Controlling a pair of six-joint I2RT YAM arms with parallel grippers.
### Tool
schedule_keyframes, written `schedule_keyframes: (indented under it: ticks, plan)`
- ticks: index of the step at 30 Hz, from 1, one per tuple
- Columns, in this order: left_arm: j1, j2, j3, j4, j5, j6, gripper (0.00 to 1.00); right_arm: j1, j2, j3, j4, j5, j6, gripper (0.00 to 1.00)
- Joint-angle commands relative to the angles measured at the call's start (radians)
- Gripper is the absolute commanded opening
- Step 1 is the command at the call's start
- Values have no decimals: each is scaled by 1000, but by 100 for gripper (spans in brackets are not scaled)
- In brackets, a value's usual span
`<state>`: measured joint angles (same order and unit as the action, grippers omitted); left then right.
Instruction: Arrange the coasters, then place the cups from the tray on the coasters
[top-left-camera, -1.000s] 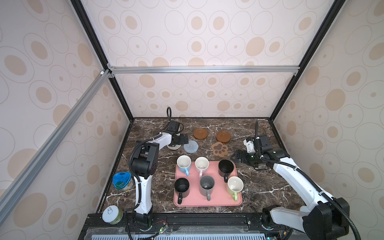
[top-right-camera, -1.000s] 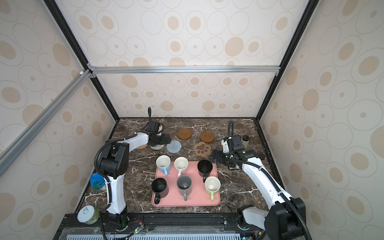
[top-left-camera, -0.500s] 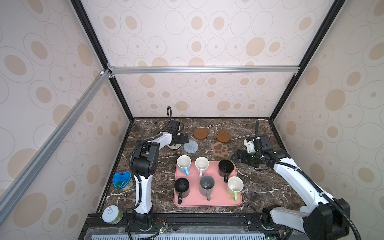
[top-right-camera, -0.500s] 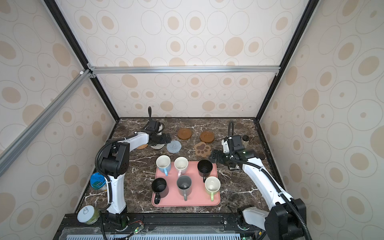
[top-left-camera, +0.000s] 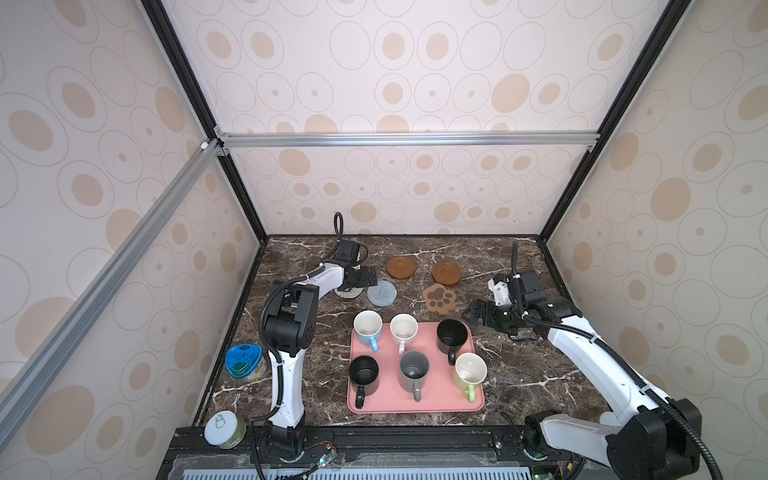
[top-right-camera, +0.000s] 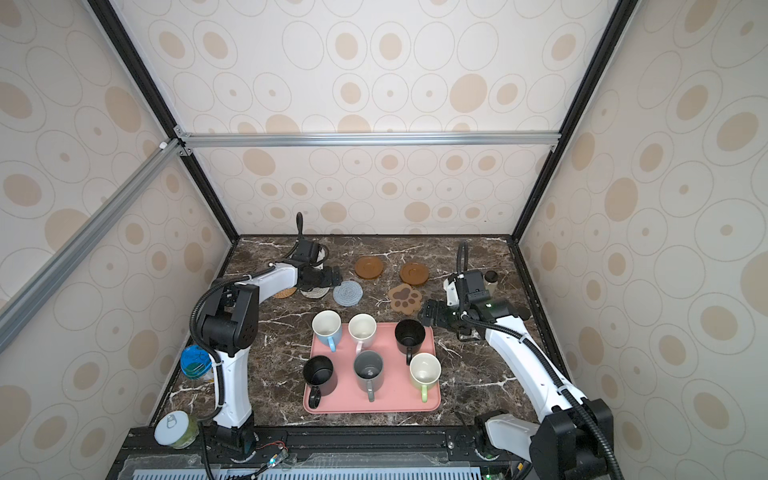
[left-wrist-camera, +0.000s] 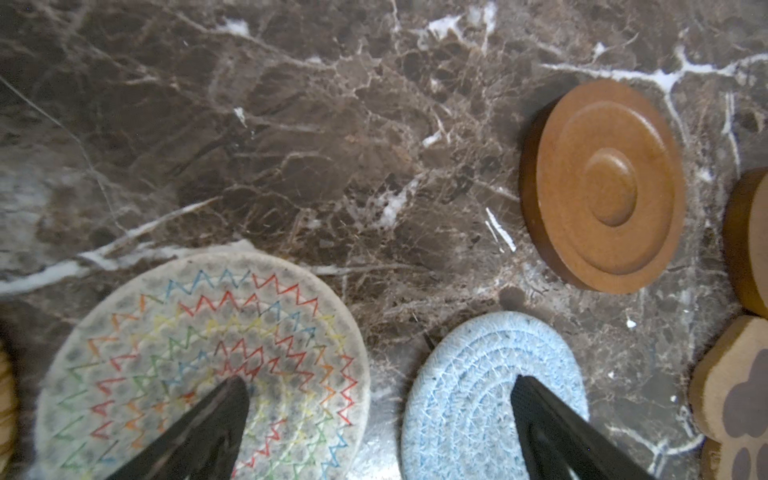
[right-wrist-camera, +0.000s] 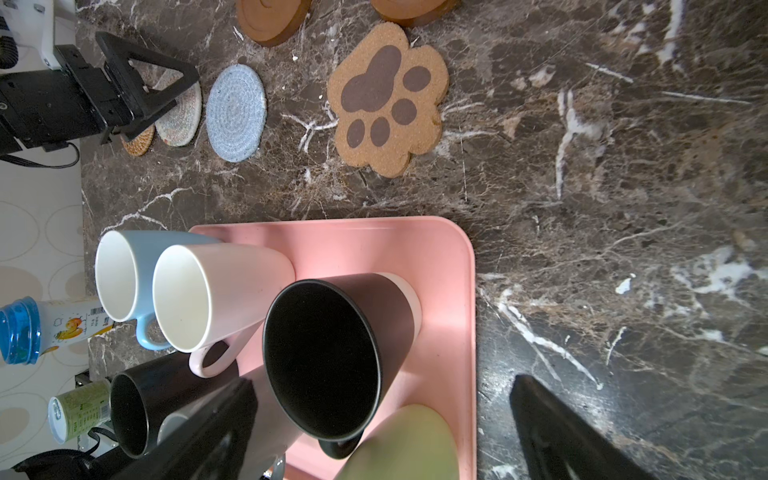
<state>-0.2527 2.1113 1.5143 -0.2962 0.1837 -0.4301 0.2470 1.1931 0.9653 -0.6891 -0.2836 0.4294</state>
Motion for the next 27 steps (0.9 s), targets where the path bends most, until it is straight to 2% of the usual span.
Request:
schedule_keyframes:
  ticks: [1,7,13,19,27]
  plan:
    - [7,-23,56,-33,-12,22,100,9,-19,-1,-24,11,1,99]
    - [7,-49,73,-52,-6,32,100,9,-21,-2,-25,10,-3,99]
    - [-3,-74,90,-78,74,53,100,8,-21,-6,-20,8,2,99]
    - [-73,-31,174,-186,134,138,100,8,-7,-4,-7,-2,9,99]
    - [-142,5,188,-206,183,152,100,9,-5,14,-25,-2,-1,99]
